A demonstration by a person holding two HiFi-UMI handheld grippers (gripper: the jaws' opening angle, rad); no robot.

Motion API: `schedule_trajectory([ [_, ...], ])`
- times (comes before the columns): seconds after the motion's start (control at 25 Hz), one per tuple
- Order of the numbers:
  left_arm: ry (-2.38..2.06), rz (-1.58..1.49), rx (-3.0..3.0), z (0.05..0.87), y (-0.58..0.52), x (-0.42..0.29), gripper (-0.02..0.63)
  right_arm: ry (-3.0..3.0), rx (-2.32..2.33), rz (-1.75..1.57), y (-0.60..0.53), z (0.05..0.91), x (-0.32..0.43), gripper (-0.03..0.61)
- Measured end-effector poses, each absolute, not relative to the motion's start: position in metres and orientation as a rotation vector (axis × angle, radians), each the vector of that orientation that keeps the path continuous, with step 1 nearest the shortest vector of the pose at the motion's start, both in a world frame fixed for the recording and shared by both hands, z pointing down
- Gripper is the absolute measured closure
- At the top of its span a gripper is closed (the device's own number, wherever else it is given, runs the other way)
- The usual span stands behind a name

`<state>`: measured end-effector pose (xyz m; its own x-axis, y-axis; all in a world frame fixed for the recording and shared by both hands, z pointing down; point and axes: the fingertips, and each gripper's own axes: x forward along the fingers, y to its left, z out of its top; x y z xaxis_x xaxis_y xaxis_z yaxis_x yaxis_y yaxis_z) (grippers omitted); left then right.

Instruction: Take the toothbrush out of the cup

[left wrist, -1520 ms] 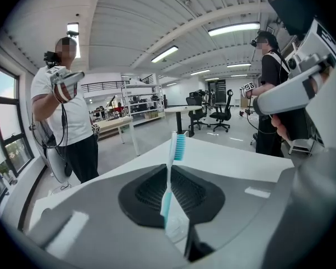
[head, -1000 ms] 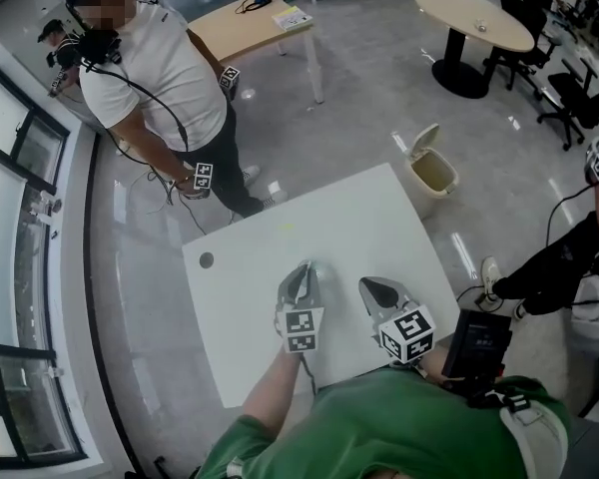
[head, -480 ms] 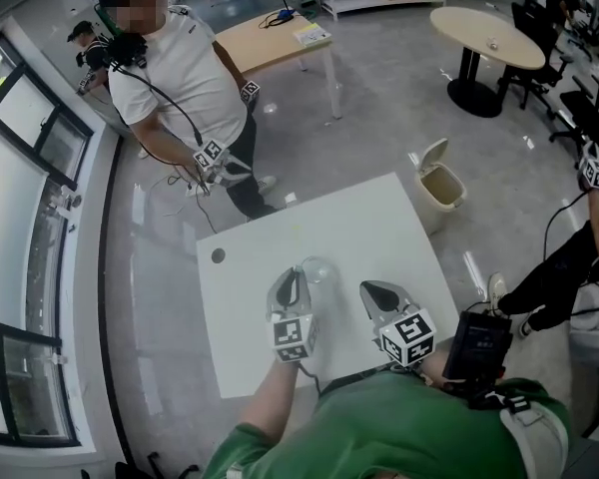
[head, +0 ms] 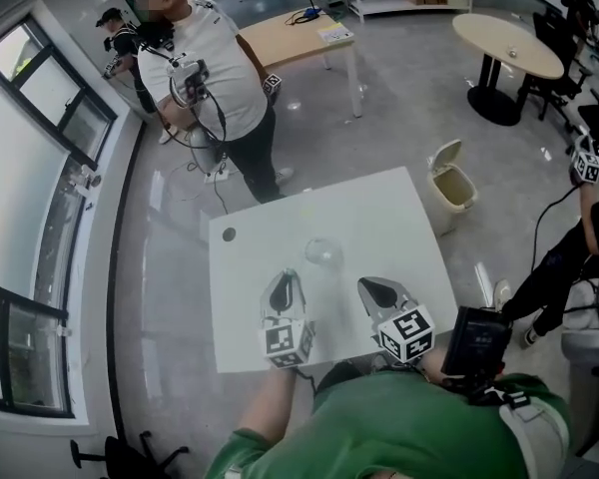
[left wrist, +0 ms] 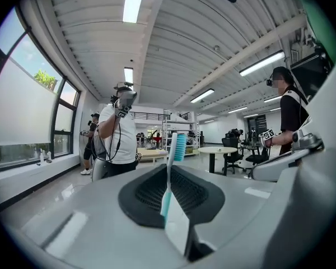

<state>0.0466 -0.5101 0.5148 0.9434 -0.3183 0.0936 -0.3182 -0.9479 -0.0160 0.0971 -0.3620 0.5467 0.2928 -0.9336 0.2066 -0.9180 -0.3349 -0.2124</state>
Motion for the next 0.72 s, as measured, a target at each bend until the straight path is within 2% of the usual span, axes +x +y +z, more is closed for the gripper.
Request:
schedule_trajectory([
  [0.72,0.491,-0.178,-3.182,0.507,-0.499,0.019,0.586,1.764,-2.495,-0.458,-0.369,0.527,0.092,0.575],
])
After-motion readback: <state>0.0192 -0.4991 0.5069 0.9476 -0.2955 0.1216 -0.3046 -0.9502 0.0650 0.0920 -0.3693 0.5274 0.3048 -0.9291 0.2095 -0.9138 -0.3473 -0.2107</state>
